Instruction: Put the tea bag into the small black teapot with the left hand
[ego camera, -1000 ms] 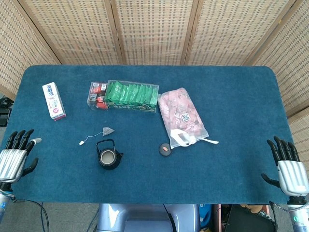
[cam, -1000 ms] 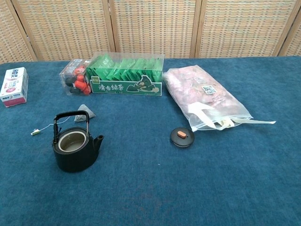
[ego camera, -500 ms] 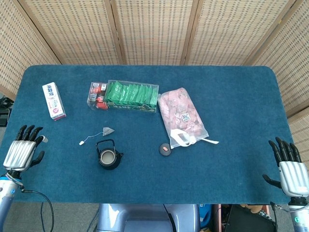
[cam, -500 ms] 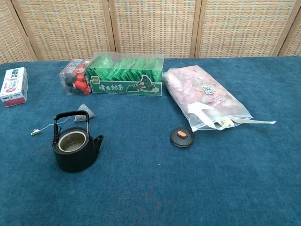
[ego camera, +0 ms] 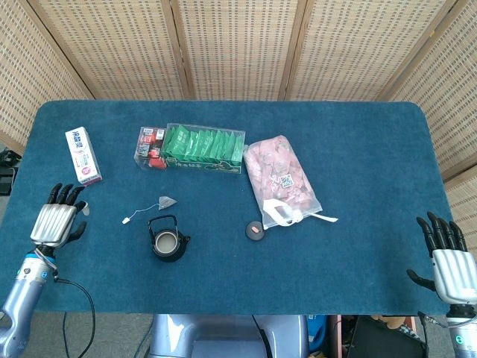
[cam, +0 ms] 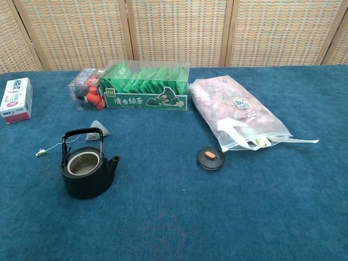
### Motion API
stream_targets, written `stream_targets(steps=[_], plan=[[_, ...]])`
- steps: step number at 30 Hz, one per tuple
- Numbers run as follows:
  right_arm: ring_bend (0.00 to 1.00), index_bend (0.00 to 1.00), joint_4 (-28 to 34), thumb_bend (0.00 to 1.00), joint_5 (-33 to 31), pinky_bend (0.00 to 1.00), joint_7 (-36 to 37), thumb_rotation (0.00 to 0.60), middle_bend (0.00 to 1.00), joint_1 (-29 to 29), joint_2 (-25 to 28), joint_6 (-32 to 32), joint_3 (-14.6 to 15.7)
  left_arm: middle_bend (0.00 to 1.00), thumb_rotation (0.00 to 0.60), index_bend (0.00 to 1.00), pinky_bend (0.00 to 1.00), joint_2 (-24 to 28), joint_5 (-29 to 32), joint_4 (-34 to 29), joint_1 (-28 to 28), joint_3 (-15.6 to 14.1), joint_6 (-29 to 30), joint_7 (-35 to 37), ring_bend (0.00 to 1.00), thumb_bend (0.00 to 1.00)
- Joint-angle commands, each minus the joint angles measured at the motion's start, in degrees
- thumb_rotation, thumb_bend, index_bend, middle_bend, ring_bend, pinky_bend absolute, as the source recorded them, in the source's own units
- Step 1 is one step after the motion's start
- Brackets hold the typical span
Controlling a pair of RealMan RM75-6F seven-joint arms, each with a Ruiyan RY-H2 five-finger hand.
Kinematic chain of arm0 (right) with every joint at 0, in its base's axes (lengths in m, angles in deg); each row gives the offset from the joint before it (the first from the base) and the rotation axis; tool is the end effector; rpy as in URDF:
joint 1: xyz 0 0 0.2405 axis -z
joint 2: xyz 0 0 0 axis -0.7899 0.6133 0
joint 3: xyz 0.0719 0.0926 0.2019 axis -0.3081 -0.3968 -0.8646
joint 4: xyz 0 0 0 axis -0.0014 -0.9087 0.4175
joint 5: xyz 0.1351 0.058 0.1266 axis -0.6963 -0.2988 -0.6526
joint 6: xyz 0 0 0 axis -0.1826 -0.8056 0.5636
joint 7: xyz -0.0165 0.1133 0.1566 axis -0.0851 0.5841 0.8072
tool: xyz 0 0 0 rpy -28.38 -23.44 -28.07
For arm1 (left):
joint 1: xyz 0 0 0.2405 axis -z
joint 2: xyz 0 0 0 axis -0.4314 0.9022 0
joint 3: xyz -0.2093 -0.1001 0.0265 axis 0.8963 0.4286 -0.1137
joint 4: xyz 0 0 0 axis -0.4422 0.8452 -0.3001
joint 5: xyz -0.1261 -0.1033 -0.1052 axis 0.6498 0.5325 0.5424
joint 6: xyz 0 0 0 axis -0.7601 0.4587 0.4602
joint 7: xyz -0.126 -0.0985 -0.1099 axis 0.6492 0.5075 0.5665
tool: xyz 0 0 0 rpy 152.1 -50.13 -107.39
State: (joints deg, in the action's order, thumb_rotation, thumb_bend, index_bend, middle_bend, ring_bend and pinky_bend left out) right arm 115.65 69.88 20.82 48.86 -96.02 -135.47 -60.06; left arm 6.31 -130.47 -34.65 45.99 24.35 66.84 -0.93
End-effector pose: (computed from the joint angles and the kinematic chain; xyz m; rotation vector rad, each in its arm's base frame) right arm -0.2995 -0.2238 0.1655 1.3614 -0.8432 0.8175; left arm -0.2901 0.3215 0.0854 -1.6089 -0.8007 -0.6453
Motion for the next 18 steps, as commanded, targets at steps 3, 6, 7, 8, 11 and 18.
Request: stream_targets(steps=[3,6,7,8,11,18], plan=[[0.0,0.03,0.0,0.05,0.0,0.0,-0.1,0.6,0.08,0.0,0.0,-0.1,-0.1,0.11,0.6,0.48,0.0,-2.7,1.1,2.1,1.5,0.4,-1.5,-0.4,0.04,0.42],[0.0,0.03,0.2,0.05,-0.3,0.0,-0.3,0.6,0.08,0.1,0.1,0.0,-0.1,0.11,0.6,0.48,0.0,-5.1,1.6,3.9,3.0,0.5,-3.5,-0.5,0.03,0.42],[0.0,0.03,0.2,0.06,-0.4,0.0,-0.3,0.6,0.08,0.2,0.2,-0.1,-0.1,0.11,0.6,0.48,0.0,-6.0,1.8,4.6,3.6,0.4,-4.3,-0.3,0.03,0.42],[0.0,0.03,0.2,0.06,-0.4,0.0,-0.3,0.6,0.08,0.2,0.2,-0.1,-0.1,0.11,0.6,0.48,0.0,-6.5,1.9,5.2,3.9,0.4,-4.6,-0.3,0.03,0.42],[0.0,0.03,0.3,0.05,-0.5,0.0,-0.5,0.6,0.08,0.3,0.2,-0.2,-0.1,0.1,0.6,0.48,0.0,-7.6,2.0,6.1,4.5,0.3,-5.3,0.0,0.03,0.42],[0.0,0.03,0.7,0.05,-0.7,0.0,-0.8,0.6,0.08,0.7,0.4,-0.5,-0.1,0.1,0.6,0.49,0.0,-10.5,1.4,8.4,5.7,-0.3,-6.0,0.8,0.03,0.42]])
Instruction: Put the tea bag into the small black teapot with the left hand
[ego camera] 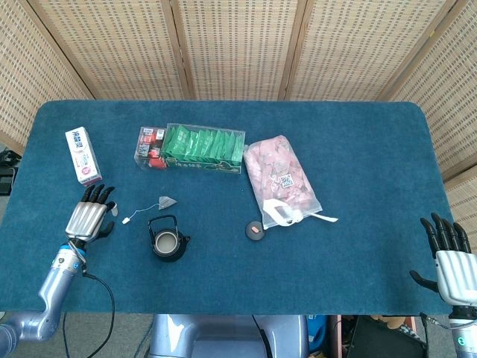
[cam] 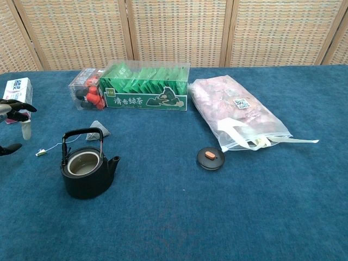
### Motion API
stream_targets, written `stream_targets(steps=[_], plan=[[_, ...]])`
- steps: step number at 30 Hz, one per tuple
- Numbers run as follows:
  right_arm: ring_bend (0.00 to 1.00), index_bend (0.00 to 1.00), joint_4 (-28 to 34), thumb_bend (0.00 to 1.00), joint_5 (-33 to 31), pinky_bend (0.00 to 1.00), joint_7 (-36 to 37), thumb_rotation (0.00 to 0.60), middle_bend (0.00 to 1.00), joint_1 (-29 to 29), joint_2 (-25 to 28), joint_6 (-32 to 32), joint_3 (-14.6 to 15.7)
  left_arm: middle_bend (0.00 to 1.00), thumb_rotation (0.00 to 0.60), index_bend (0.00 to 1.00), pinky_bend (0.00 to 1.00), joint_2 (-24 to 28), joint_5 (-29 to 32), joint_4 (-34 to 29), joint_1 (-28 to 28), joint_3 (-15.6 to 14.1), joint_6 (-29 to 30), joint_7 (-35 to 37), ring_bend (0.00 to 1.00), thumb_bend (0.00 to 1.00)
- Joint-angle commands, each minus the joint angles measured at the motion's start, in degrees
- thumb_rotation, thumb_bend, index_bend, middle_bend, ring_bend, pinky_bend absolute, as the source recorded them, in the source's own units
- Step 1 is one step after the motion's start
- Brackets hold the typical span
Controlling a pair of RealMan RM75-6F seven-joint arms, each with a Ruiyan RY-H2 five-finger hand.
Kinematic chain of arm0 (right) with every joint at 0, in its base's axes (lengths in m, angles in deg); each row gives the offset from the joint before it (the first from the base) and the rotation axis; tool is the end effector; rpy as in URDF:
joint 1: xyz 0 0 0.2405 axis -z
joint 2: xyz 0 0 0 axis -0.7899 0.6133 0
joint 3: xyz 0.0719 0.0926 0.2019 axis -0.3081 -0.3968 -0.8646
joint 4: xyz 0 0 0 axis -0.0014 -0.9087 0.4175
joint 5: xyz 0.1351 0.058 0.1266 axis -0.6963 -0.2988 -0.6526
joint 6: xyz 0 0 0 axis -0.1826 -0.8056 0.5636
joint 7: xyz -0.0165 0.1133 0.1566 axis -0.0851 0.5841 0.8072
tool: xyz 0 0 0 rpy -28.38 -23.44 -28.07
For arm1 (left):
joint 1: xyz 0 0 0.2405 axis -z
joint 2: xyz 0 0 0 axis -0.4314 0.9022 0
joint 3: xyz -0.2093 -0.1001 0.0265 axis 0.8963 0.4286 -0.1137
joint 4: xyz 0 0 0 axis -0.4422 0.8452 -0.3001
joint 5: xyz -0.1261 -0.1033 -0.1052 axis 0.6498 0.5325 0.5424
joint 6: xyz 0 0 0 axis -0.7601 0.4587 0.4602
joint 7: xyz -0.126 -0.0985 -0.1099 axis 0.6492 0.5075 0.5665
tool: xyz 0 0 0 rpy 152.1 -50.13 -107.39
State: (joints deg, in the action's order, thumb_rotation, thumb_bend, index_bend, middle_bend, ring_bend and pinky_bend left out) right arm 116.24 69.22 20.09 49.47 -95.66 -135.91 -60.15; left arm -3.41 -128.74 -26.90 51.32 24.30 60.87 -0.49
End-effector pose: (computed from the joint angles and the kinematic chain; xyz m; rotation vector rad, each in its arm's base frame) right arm -0.3017 -0.2207 0.1689 1.3443 -0.8413 0.8022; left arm -0.2737 0.3422 0.0248 -1.6926 -0.8670 -0.6545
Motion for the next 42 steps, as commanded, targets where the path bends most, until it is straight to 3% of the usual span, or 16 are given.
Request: stream_targets(steps=[1,15,42], plan=[[0.0,0.03,0.2,0.05,-0.1,0.0,-0.2,0.6,0.08,0.1,0.1,-0.2,0.0,0.1,0.6,0.5,0.0,-1.6,-0.5,1.0,0.5,-0.3,0.0,0.8,0.03,0.42],[0.0,0.03,0.4,0.05,-0.4,0.0,-0.2,0.6,0.08,0.6,0.4,-0.3,0.0,0.1,0.6,0.5,0.0,-5.5,0.0,4.6,1.0,-0.9,0.0,1.7,0.03,0.42],[0.0,0.03,0.7,0.06,-0.8,0.0,-0.2,0.6,0.08,1.6,0.7,-0.9,0.0,0.1,0.6,0.5,0.0,-7.4,2.5,6.8,1.6,-0.5,-1.0,1.2,0.03,0.42]])
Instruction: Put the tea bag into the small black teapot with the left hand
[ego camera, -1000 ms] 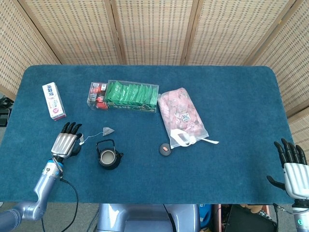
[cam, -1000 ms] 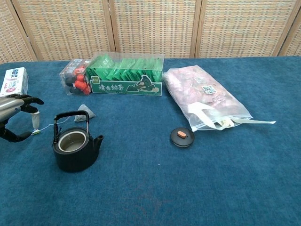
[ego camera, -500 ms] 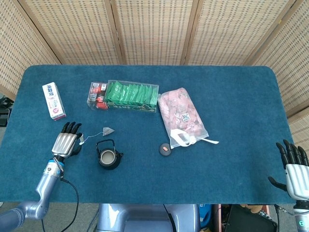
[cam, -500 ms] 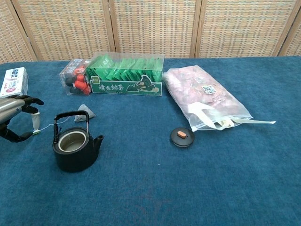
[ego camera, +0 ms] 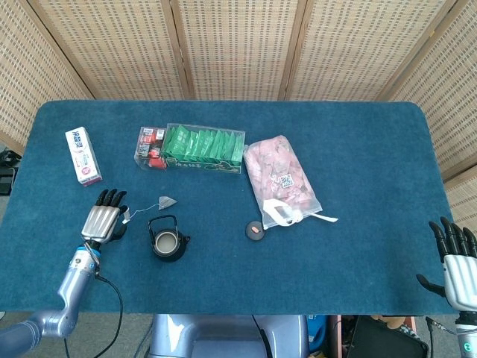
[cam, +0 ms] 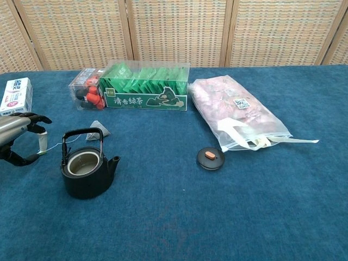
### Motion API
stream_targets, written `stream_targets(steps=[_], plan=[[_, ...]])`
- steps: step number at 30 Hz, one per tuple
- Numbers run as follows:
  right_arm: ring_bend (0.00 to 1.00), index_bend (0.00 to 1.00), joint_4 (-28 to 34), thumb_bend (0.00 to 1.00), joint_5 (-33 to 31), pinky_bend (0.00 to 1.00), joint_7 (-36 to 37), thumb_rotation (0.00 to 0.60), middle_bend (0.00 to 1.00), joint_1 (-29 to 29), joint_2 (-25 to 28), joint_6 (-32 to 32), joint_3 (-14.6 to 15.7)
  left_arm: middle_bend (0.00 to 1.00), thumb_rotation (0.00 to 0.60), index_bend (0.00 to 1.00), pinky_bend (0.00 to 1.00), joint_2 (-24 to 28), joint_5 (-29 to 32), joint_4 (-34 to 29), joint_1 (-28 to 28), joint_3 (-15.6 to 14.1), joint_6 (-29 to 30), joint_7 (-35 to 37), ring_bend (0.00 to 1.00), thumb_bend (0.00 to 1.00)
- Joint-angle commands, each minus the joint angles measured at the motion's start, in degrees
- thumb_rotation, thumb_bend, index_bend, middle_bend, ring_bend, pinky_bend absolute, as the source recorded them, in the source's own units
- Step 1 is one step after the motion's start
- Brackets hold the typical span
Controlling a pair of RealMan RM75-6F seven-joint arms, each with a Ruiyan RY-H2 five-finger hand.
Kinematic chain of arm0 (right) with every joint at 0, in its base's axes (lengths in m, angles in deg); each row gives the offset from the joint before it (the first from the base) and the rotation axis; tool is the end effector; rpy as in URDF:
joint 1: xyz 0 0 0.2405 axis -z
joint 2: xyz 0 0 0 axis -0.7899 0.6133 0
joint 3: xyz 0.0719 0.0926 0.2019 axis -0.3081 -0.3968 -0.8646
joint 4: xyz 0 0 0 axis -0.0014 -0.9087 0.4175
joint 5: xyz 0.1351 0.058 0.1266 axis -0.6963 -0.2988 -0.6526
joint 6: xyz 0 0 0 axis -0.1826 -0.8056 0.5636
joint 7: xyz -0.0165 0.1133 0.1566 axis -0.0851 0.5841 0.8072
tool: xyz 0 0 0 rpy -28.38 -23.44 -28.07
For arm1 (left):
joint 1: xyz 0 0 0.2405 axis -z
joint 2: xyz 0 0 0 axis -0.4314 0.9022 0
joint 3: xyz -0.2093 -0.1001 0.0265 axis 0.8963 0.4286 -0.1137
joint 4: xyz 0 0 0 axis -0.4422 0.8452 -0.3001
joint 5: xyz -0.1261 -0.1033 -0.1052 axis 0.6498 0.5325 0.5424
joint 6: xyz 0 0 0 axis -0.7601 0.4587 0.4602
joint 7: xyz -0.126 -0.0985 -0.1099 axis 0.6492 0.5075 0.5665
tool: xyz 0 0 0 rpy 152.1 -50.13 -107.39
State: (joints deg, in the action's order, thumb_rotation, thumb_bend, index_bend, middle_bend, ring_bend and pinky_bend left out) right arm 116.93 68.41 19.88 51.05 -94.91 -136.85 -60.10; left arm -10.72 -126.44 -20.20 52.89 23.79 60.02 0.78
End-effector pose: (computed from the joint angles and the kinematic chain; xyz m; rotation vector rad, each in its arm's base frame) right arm -0.3077 -0.2118 0.1756 1.3114 -0.8481 0.7788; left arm -0.2730 0.3455 -0.0087 -1.6791 -0.9261 -0.6603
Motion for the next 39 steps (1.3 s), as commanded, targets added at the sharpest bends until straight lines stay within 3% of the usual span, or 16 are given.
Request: stream_targets(steps=[1,39], plan=[[0.0,0.03,0.0,0.06,-0.1,0.0,0.0,0.6,0.08,0.0,0.0,0.0,0.0,0.1,0.6,0.5,0.0,-0.2,0.3,0.2,0.1,0.1,-0.2,-0.1,0.03,0.42],[0.0,0.03,-0.6,0.06,-0.7,0.0,0.5,0.6,0.08,0.4,-0.3,0.5,-0.2,0.1,0.6,0.59,0.0,-0.2,1.0,0.2,0.1,0.4,0.2,0.5,0.03,0.42]])
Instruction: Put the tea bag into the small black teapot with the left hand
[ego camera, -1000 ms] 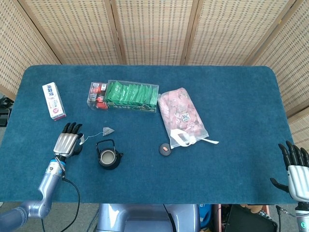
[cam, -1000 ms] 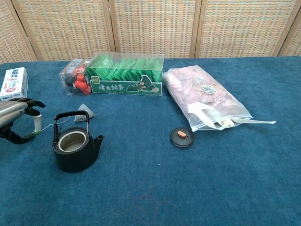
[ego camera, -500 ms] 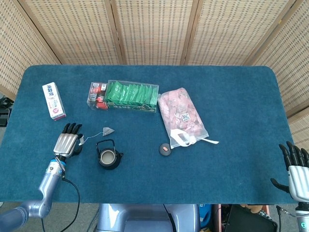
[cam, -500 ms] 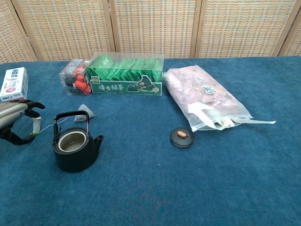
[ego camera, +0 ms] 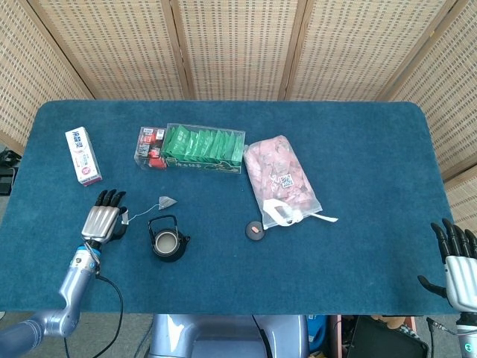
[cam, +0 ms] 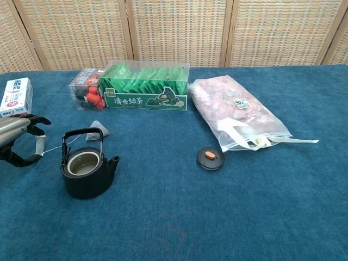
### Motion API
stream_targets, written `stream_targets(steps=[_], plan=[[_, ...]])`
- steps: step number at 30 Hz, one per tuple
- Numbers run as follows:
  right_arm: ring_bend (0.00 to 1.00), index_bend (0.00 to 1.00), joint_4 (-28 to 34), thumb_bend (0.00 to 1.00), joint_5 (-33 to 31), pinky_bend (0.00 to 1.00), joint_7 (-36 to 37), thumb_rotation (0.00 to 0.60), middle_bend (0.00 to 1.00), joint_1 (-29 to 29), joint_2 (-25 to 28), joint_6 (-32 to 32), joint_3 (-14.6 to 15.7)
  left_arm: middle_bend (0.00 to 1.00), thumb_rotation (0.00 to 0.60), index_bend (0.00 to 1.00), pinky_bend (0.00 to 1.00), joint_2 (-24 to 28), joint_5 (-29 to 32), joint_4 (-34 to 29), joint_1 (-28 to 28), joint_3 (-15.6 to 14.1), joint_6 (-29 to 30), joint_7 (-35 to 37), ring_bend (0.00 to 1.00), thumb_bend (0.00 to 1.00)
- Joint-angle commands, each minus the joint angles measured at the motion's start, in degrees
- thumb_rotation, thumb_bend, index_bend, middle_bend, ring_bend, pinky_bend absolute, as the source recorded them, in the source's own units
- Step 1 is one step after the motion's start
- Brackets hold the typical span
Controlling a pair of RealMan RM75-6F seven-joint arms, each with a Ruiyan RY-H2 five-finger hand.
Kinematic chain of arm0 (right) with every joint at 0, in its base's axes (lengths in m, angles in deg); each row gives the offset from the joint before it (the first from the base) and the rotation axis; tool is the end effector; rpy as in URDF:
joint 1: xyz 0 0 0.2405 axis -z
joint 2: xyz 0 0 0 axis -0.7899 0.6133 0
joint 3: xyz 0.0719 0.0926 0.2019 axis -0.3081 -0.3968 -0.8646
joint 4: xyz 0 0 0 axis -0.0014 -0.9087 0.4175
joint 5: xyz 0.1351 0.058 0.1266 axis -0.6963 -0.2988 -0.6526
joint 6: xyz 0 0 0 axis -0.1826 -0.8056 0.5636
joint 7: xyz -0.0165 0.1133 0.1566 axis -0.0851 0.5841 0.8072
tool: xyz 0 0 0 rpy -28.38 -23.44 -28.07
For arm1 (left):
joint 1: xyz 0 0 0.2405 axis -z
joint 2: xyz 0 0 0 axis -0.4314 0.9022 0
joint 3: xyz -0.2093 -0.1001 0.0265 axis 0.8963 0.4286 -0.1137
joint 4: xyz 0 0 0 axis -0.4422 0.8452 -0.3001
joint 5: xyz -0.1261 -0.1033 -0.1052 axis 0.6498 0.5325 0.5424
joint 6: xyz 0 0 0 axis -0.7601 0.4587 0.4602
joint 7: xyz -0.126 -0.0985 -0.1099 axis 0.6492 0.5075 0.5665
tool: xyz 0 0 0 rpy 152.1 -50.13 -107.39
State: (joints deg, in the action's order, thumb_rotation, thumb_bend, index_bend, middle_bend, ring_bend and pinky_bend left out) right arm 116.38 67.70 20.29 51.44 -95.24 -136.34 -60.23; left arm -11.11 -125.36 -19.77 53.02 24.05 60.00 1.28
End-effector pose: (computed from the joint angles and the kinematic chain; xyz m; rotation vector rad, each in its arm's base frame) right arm -0.3131 -0.2099 0.1746 1.2990 -0.8647 0.7662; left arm -0.2749 0.3472 -0.0083 -1.6567 -0.9465 -0.6649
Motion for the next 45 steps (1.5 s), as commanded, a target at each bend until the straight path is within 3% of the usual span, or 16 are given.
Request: stream_targets(steps=[1,10,22,45], plan=[[0.0,0.03,-0.1,0.06,0.0,0.0,0.2,0.6,0.08,0.0,0.0,0.1,0.0,0.1,0.6,0.59,0.0,0.3,-0.1,-0.4,-0.1,0.2,0.6,0.1,0.03,0.43],[0.0,0.03,-0.5,0.06,0.0,0.0,0.5,0.6,0.08,0.0,-0.1,0.0,-0.1,0.1,0.6,0.6,0.0,2.4,-1.0,-3.5,-0.2,0.9,2.7,0.5,0.03,0.44],[0.0,0.03,-0.9,0.06,0.3,0.0,1.1,0.6,0.08,-0.1,-0.5,0.1,-0.1,0.1,0.6,0.6,0.0,10.8,-6.5,-17.4,-0.5,2.6,10.4,1.2,0.03,0.44],[0.0,0.03,-0.9,0.06,0.3,0.0,1.4,0.6,0.08,0.3,-0.6,-0.2,0.0,0.1,0.6,0.6,0.0,17.5,-15.3,-30.5,0.9,3.7,17.0,2.6,0.03,0.44]])
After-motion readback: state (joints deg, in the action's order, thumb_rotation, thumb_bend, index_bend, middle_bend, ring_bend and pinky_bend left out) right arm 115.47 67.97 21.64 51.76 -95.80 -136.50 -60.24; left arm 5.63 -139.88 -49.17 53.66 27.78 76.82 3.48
